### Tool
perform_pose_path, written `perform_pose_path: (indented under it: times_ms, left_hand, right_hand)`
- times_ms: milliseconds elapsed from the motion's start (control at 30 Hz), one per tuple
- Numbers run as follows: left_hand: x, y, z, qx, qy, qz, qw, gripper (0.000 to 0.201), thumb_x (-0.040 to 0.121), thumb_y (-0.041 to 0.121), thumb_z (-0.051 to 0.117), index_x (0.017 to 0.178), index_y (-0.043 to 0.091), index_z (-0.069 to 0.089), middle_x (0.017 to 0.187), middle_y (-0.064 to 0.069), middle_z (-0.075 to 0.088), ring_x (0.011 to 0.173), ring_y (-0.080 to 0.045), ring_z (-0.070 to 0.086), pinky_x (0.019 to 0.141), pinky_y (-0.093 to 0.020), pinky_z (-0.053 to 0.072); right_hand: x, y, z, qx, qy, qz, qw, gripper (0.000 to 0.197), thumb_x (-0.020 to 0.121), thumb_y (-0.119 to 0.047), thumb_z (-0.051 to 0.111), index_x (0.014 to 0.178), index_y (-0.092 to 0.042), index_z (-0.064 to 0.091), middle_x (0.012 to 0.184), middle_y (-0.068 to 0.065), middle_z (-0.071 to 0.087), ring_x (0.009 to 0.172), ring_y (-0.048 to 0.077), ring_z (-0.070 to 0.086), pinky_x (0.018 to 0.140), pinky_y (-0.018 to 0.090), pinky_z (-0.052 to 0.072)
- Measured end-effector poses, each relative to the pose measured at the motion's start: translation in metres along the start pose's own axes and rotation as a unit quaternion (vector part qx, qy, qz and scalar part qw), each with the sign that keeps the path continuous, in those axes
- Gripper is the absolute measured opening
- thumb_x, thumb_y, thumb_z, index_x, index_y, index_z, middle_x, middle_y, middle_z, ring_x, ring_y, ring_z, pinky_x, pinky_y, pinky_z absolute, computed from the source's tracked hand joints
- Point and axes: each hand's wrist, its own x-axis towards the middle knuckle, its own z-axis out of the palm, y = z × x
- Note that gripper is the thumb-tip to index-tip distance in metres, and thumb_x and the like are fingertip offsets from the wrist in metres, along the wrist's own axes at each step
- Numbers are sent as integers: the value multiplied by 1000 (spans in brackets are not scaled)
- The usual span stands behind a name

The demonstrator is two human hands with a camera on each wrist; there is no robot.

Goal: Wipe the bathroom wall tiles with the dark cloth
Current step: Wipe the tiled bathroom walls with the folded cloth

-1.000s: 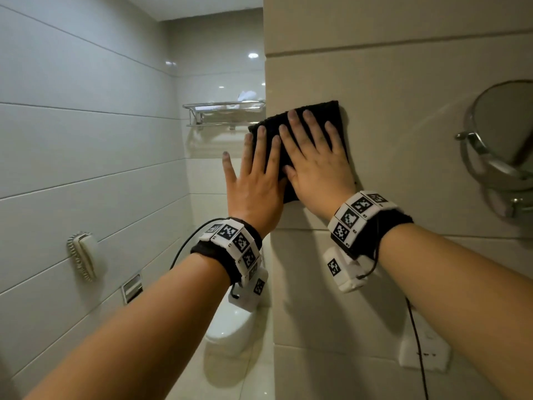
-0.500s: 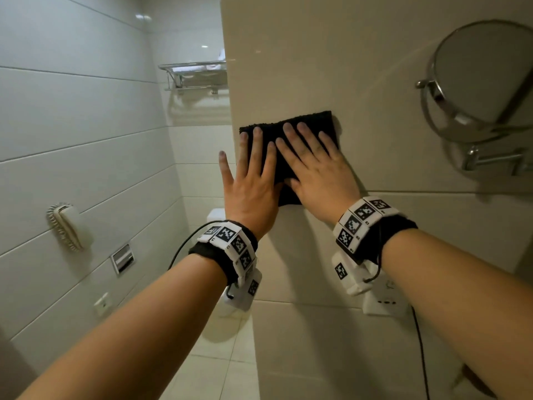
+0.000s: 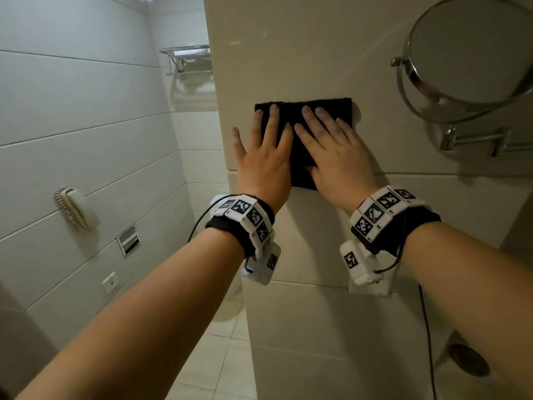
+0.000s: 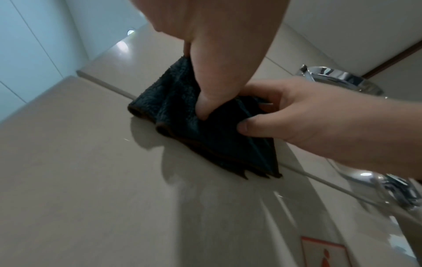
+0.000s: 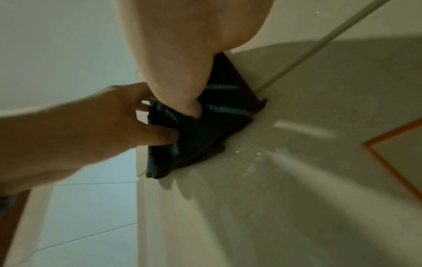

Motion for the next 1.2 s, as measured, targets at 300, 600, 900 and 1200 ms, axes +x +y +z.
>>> perform_pose_path:
  times_ms: [300, 600, 900, 1200]
  left_hand:
    - [-24, 6, 4, -17, 27, -16, 999, 27, 77, 15, 69, 104, 15, 65, 136, -11, 56, 100, -39, 55, 76, -44, 47]
    - [-60, 11, 32, -219, -6, -140, 966, 41, 87, 11, 61, 128, 11, 58, 122, -16, 51, 93, -32, 59, 70, -32, 44]
    - [-91, -12, 59, -273, -23, -217, 937, 13, 86, 7, 56, 98, 4, 58, 94, -1, 46, 73, -18, 41, 59, -18, 28]
    - [-112, -40, 78, -288, -9, -216, 933, 11, 83, 8, 62, 93, 4, 61, 87, -1, 48, 70, -14, 40, 61, -6, 33]
  right_hand:
    - [-18, -5, -7, 131, -11, 36, 991, 49, 85, -8, 60, 133, -16, 54, 129, 12, 48, 112, 34, 48, 83, 48, 48]
    - [-39, -32, 26, 194, -92, 74, 974, 45, 93, -13, 51, 135, -24, 38, 108, 11, 59, 91, 38, 60, 65, 37, 38]
    - [-39, -75, 52, 233, -108, 101, 961, 41, 92, -13, 51, 131, -23, 47, 96, 5, 64, 84, 32, 62, 63, 33, 38]
    - [-40, -99, 66, 260, -125, 100, 952, 35, 93, -16, 53, 126, -27, 52, 73, -9, 52, 69, 16, 50, 54, 25, 29]
